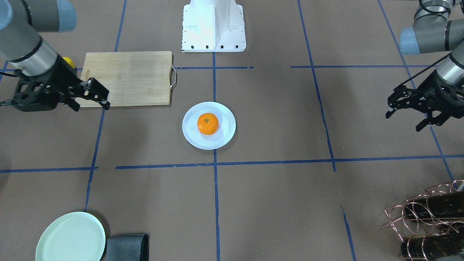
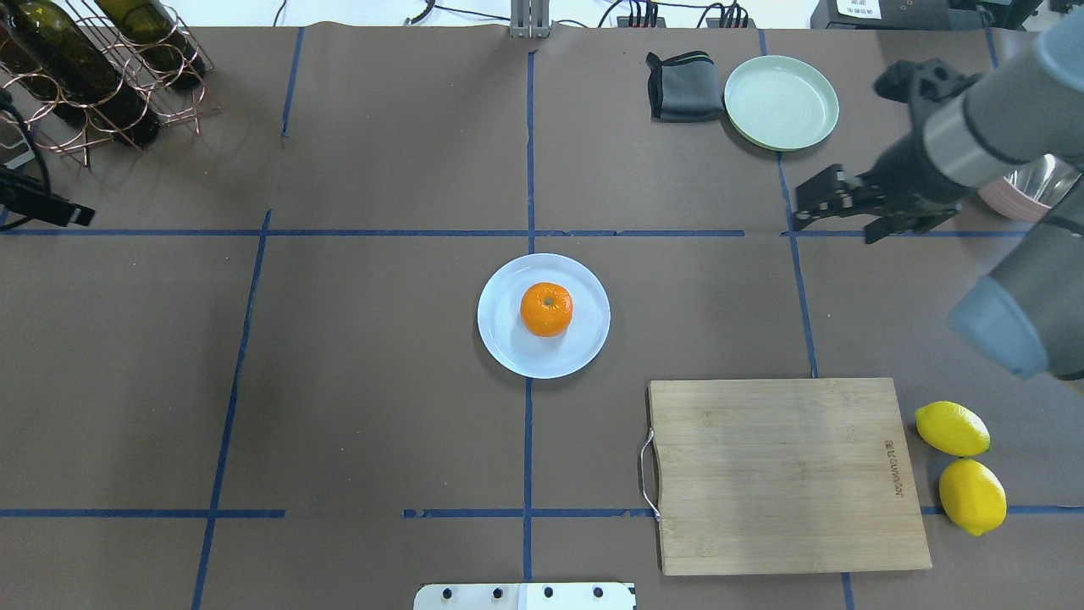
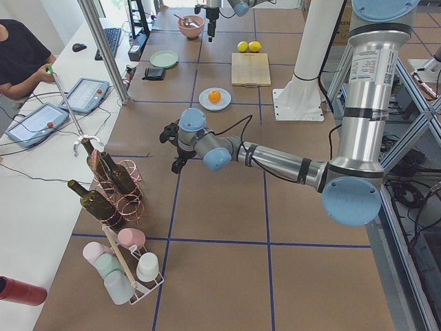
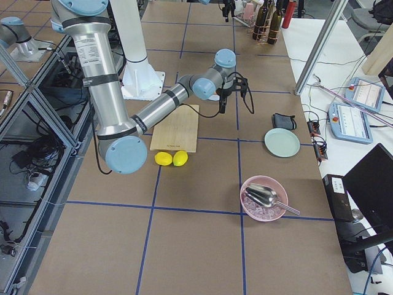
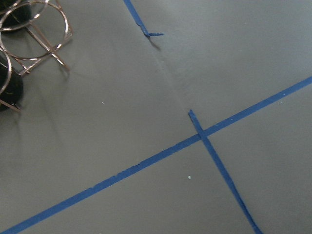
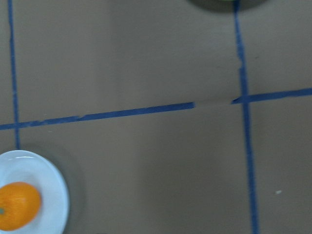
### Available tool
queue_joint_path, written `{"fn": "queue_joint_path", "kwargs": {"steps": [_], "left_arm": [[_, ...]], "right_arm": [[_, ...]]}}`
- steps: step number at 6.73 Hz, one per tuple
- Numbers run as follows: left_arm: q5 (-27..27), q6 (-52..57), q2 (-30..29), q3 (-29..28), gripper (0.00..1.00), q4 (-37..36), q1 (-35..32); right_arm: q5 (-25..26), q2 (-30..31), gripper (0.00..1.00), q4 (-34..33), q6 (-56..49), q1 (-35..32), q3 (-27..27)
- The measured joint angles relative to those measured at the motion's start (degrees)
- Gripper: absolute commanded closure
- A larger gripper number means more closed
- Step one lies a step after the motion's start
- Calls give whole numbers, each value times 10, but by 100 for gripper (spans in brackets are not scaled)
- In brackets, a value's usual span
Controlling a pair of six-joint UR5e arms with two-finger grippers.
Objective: Pick orange to plate
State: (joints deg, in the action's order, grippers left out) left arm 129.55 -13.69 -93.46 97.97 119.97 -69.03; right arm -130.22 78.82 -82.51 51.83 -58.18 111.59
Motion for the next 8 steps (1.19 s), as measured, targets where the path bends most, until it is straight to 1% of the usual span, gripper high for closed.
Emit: {"fn": "queue_joint_path", "kwargs": {"steps": [2, 3, 4, 5, 6, 8], "left_arm": [[10, 135, -4, -2, 0, -116, -89], [18, 173, -8, 0, 0, -183, -121], [36, 200, -10, 2, 0, -244, -141], [55, 229, -7, 0, 0, -298, -152], [62, 247, -3, -5, 0, -333, -156], [72, 277, 14, -6, 0, -352, -157]], "right_arm": [[-35, 78, 0, -36, -225, -108, -13], [-41, 105, 0, -70, -333, -154, -18], [-43, 119, 0, -109, -422, -193, -24], [-44, 123, 0, -145, -489, -221, -30], [-44, 125, 0, -167, -518, -234, -35], [-44, 130, 0, -174, -529, -240, -46]]}}
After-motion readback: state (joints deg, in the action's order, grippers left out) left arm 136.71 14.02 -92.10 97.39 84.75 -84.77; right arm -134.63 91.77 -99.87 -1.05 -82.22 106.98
